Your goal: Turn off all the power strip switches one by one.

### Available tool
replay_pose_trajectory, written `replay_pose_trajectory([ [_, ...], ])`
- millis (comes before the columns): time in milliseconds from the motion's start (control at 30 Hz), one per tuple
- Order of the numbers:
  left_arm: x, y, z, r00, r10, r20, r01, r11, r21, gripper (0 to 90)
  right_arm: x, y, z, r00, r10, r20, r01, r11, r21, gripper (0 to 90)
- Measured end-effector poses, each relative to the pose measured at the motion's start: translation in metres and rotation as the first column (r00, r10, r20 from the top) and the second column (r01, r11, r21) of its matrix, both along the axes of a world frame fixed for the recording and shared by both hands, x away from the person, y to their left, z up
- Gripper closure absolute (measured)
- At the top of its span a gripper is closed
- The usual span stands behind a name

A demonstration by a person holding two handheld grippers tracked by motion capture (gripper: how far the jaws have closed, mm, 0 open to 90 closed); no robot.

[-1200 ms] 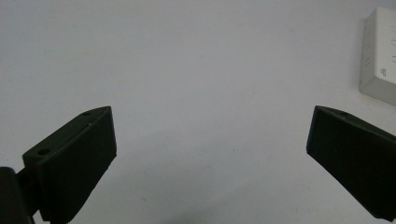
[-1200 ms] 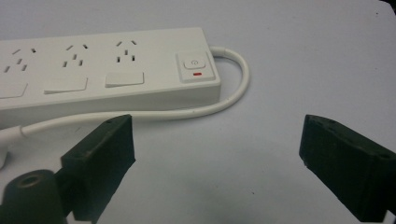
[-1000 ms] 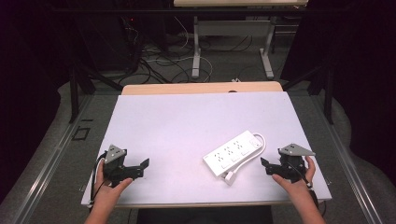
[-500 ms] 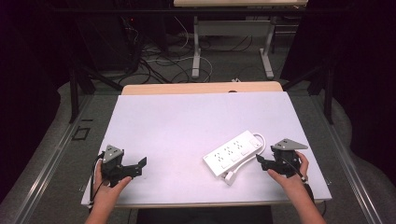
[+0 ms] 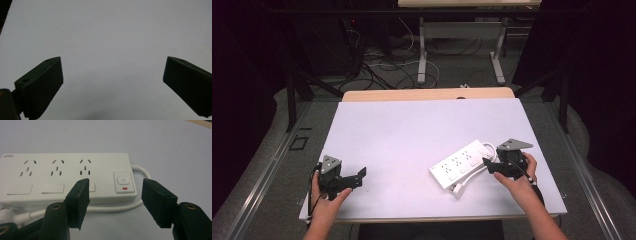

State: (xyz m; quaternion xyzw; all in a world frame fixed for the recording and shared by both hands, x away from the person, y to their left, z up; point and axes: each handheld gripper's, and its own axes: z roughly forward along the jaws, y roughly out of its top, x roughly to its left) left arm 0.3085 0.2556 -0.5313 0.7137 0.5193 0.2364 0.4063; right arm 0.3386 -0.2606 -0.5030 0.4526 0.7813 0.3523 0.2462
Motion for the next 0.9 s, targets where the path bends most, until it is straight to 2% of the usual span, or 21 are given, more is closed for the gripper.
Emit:
replay_pose_trajectory([
  [200,0.000,0.001,0.000,0.9999,0.013,-0.007,-0.013,0.9999,0.001,2.6,0.008,0.004,0.006,0.9999,0.000,-0.013,-0.001,1.000,-0.023,44.7],
  [533,0.002,0.002,-0.002,0.9995,0.023,-0.019,-0.023,0.9997,-0.003,2.5,0.023,0.009,0.012,0.9984,0.002,-0.057,-0.003,1.000,-0.010,57.1],
  [567,0.002,0.002,-0.002,0.9994,0.025,-0.022,-0.025,0.9997,-0.002,2.5,0.026,0.011,0.012,0.9971,0.002,-0.076,-0.002,1.000,-0.001,58.9],
  [767,0.004,0.004,-0.005,0.9970,0.049,-0.059,-0.049,0.9988,-0.001,2.5,0.036,0.017,0.012,0.9944,0.010,-0.105,-0.012,1.000,-0.014,68.2],
  [900,0.005,0.005,-0.007,0.9950,0.072,-0.069,-0.072,0.9974,0.003,2.5,0.042,0.020,0.011,0.9928,0.018,-0.119,-0.022,0.999,-0.034,73.5],
])
